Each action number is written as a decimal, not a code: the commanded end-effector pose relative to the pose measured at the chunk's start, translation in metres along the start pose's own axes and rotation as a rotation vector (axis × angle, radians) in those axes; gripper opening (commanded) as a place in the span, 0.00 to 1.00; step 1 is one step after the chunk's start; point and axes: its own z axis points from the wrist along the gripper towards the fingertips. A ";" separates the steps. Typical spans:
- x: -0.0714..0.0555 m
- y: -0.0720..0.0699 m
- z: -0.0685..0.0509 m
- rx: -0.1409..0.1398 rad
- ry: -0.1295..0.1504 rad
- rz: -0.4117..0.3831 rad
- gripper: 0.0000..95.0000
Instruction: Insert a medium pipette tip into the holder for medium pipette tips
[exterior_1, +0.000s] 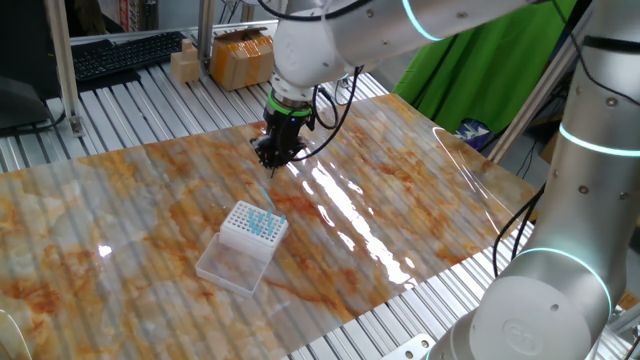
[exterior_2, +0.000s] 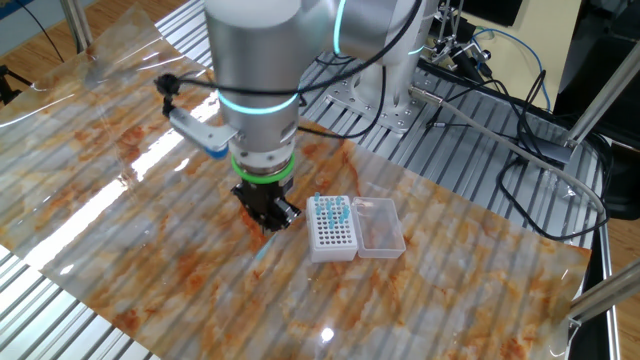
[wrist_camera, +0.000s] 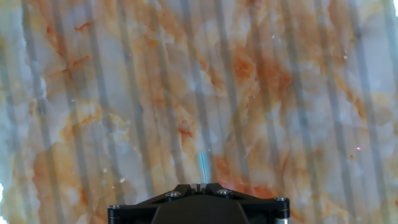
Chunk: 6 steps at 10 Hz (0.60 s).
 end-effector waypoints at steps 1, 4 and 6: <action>0.001 -0.001 0.002 0.004 -0.002 0.000 0.00; -0.002 -0.002 0.011 0.006 -0.002 -0.001 0.00; -0.004 -0.004 0.016 0.006 -0.002 -0.003 0.00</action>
